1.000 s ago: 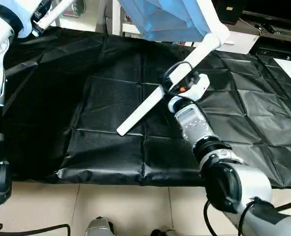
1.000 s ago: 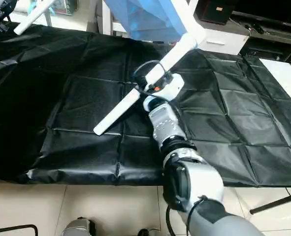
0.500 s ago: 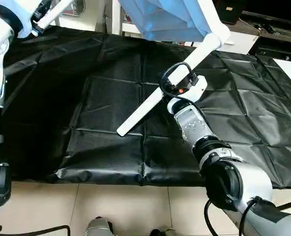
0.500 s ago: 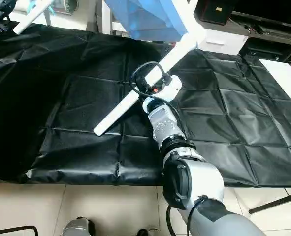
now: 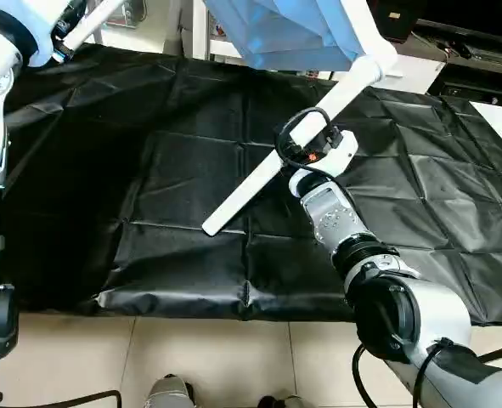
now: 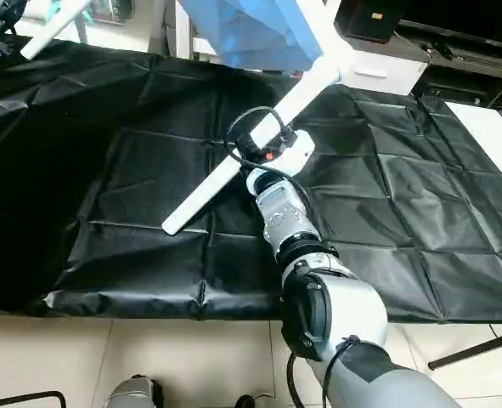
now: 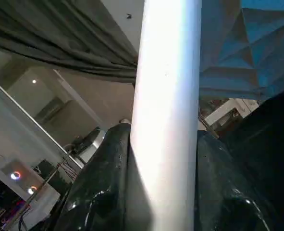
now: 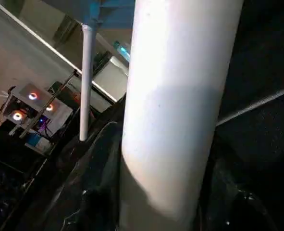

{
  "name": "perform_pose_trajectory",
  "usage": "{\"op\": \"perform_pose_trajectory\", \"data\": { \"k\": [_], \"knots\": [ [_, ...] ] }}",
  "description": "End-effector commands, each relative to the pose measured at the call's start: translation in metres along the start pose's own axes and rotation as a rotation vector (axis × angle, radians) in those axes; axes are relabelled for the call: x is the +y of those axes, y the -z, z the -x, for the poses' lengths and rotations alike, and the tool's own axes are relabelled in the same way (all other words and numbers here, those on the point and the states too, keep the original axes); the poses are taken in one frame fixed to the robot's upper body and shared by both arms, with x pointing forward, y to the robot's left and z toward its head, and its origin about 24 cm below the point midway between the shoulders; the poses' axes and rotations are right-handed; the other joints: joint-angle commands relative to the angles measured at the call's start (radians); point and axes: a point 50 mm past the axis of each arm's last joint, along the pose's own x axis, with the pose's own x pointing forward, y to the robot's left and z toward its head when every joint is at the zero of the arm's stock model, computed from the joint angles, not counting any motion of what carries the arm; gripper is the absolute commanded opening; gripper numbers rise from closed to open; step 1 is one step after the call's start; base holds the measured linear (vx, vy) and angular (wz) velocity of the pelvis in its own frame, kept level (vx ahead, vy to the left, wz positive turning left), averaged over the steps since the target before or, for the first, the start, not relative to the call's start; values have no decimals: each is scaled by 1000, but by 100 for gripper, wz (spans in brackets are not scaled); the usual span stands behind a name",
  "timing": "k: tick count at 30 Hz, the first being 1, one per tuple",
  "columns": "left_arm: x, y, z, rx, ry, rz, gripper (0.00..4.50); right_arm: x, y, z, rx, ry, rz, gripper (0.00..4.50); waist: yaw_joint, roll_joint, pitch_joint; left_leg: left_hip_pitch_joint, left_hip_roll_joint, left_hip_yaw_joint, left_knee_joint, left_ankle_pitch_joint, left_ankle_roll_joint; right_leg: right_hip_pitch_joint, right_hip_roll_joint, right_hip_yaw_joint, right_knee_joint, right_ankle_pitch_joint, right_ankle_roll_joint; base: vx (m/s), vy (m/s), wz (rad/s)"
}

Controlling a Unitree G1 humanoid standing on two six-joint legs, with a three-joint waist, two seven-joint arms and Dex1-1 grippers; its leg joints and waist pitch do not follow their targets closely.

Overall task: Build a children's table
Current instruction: Flip table

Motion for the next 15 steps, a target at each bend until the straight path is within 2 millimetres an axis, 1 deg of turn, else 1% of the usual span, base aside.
{"op": "perform_pose_trajectory", "data": {
  "k": [1, 3, 4, 5, 6, 7, 8, 9, 10, 11, 12, 13, 14, 15],
  "knots": [
    [29, -39, 11, -230, -154, 73, 157, 8, -20, -5, -57, -26, 168, 167, -3, 22, -104, 48, 60, -22, -65, -62, -21, 60, -84, 46, -34, 29, -247, 0, 0, 0],
    [28, -41, 12, -253, -174, 73, 157, 14, -27, -7, -95, -41, 252, 167, -5, 19, -104, 46, 60, -22, -65, -65, -24, 60, -85, 47, -34, 16, -244, 0, 0, 0],
    [28, -42, 13, -270, -190, 66, 157, 19, -32, -9, -123, -55, 306, 167, -6, 14, -104, 47, 60, -21, -65, -65, -22, 60, -85, 47, -35, 11, -241, 0, 0, 0],
    [27, -43, 14, -280, -198, 56, 157, 22, -35, -10, -141, -65, 338, 167, -4, 16, -105, 47, 60, -21, -64, -60, -19, 60, -86, 48, -34, 15, -241, 0, 0, 0],
    [27, -43, 14, -283, -202, 53, 157, 23, -36, -10, -148, -68, 346, 167, -3, 16, -111, 46, 59, -21, -60, -24, -6, 62, -83, 47, -27, 62, -245, 0, 0, 0],
    [26, -42, 15, -296, -224, 47, 157, 29, -40, -11, -175, -91, 377, 167, -3, 6, -115, 44, 56, -20, -53, 34, 21, 61, -77, 46, -19, 129, -252, 0, 0, 0],
    [24, -41, 15, -302, -244, 48, 157, 34, -42, -12, -190, -109, 413, 167, -3, 3, -117, 41, 54, -19, -50, 65, 36, 63, -76, 45, -14, 160, -256, 0, 0, 0],
    [22, -40, 16, -310, -265, 52, 157, 38, -44, -13, -202, -127, 436, 167, -2, 2, -118, 39, 51, -17, -45, 103, 66, 59, -74, 45, -11, 202, -263, 0, 0, 0],
    [22, -40, 16, -316, -273, 53, 157, 40, -44, -13, -207, -132, 448, 167, 0, 3, -116, 38, 52, -17, -44, 110, 85, 58, -75, 45, -11, 209, -267, 0, 0, 0],
    [19, -40, 16, -330, -295, 49, 157, 44, -45, -14, -218, -145, 488, 167, 1, 4, -117, 40, 52, -16, -42, 118, 92, 54, -73, 43, -9, 208, -269, 0, 0, 0],
    [18, -40, 16, -338, -307, 44, 157, 47, -46, -14, -224, -156, 505, 167, 0, 2, -118, 41, 52, -17, -41, 128, 96, 55, -72, 43, -8, 213, -269, 0, 0, 0],
    [17, -41, 16, -352, -323, 41, 157, 49, -46, -15, -228, -161, 528, 167, 1, 1, -121, 44, 51, -18, -37, 163, 104, 53, -68, 41, -3, 239, -270, 0, 0, 0],
    [15, -41, 16, -362, -336, 41, 157, 50, -47, -15, -232, -165, 542, 167, 1, -1, -126, 46, 50, -19, -30, 226, 119, 50, -63, 38, 5, 290, -274, 0, 0, 0],
    [14, -42, 16, -374, -354, 39, 157, 52, -47, -16, -239, -168, 554, 167, 0, -6, -128, 44, 47, -20, -26, 264, 130, 49, -59, 37, 10, 320, -275, 0, 0, 0]
  ]
}}
